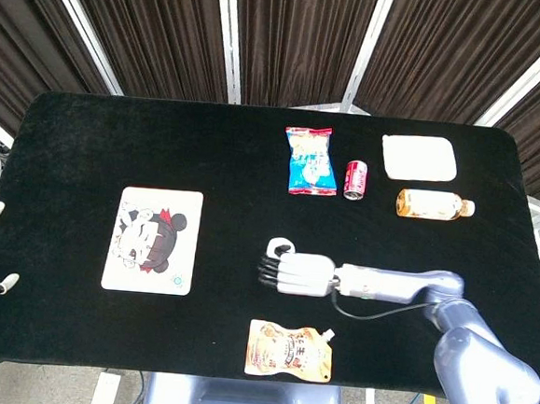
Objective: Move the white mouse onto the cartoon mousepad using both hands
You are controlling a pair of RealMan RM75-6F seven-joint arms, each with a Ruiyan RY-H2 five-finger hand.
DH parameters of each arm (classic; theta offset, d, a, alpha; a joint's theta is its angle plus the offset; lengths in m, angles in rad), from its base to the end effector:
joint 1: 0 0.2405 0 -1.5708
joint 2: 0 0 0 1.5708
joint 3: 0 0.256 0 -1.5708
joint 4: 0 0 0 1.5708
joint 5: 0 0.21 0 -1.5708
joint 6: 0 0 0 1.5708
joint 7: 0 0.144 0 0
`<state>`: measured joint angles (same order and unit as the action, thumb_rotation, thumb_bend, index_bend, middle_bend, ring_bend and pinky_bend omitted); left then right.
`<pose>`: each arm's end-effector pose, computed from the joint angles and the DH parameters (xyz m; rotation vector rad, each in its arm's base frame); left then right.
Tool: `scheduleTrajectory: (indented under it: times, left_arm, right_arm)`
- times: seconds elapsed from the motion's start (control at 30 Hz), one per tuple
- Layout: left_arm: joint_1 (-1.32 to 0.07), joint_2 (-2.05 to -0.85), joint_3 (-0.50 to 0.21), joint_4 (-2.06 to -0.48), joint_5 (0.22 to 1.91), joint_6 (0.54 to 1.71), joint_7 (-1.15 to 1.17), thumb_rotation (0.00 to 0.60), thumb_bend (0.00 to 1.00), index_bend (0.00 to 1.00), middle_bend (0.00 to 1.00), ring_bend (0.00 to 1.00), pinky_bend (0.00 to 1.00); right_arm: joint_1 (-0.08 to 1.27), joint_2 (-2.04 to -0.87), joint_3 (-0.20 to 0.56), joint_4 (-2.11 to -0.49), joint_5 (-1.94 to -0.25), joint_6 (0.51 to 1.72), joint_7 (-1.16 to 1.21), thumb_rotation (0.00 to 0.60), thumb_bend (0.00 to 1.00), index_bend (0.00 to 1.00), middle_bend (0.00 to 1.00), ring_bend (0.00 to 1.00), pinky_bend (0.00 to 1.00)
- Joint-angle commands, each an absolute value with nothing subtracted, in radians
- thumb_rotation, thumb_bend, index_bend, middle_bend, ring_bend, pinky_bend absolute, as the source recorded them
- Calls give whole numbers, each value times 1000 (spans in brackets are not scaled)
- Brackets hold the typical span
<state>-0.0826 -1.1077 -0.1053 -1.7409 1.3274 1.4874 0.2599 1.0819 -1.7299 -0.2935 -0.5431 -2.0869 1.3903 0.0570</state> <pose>-0.3047 0.1879 0.1665 -1.2766 -0.8515 -0.7395 -0.1223 -0.3691 -0.0333 2.5408 0.6925 0.9780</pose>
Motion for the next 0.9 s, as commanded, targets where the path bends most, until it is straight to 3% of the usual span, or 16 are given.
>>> scheduleTrajectory:
  times: [0.03, 0.13, 0.2, 0.23, 0.3, 0.37, 0.47, 0.57, 0.7, 0.77, 0.9]
  left_arm:
    - [-85, -1080, -112, -1735, 1306, 1459, 206, 600, 0, 0, 0, 0, 0]
    - [-87, -1073, -112, -1732, 1302, 1448, 189, 600, 0, 0, 0, 0, 0]
    - [-88, -1068, -112, -1730, 1298, 1441, 180, 600, 0, 0, 0, 0, 0]
    - [-88, -1066, -113, -1729, 1296, 1439, 175, 600, 0, 0, 0, 0, 0]
    - [-89, -1061, -114, -1725, 1292, 1434, 163, 600, 0, 0, 0, 0, 0]
    - [-89, -1057, -115, -1724, 1290, 1433, 154, 600, 0, 0, 0, 0, 0]
    - [-87, -1051, -113, -1727, 1292, 1433, 142, 600, 0, 0, 0, 0, 0]
    - [-87, -1050, -111, -1729, 1298, 1434, 139, 600, 0, 0, 0, 0, 0]
    - [-92, -1051, -103, -1733, 1311, 1428, 142, 600, 0, 0, 0, 0, 0]
    - [-105, -1054, -94, -1730, 1372, 1430, 121, 600, 0, 0, 0, 0, 0]
    - [-121, -1057, -81, -1707, 1465, 1439, 74, 600, 0, 0, 0, 0, 0]
  right_arm:
    - [1154, -1750, -265, -671, -2068, 1244, -21, 600, 744, 404, 514, 410, 508]
    - [1162, -1750, -266, -695, -2069, 1215, -42, 600, 714, 404, 514, 411, 505]
    - [1164, -1751, -266, -705, -2069, 1203, -56, 600, 628, 404, 511, 410, 500]
    - [1164, -1751, -267, -709, -2069, 1198, -60, 600, 534, 391, 485, 393, 488]
    - [1161, -1754, -268, -720, -2065, 1179, -70, 600, 278, 257, 358, 295, 427]
    - [1158, -1752, -268, -734, -2052, 1133, -98, 600, 27, 47, 140, 106, 293]
    - [1142, -1733, -245, -795, -2015, 1078, -175, 600, 0, 0, 11, 2, 174]
    - [1126, -1703, -227, -853, -1994, 1081, -221, 600, 0, 0, 0, 0, 118]
    - [1088, -1607, -218, -953, -1989, 1144, -283, 600, 0, 0, 0, 0, 90]
    - [1038, -1508, -234, -1012, -2000, 1243, -307, 600, 0, 0, 0, 0, 96]
    - [1002, -1438, -243, -1065, -1996, 1287, -326, 600, 0, 0, 0, 0, 111]
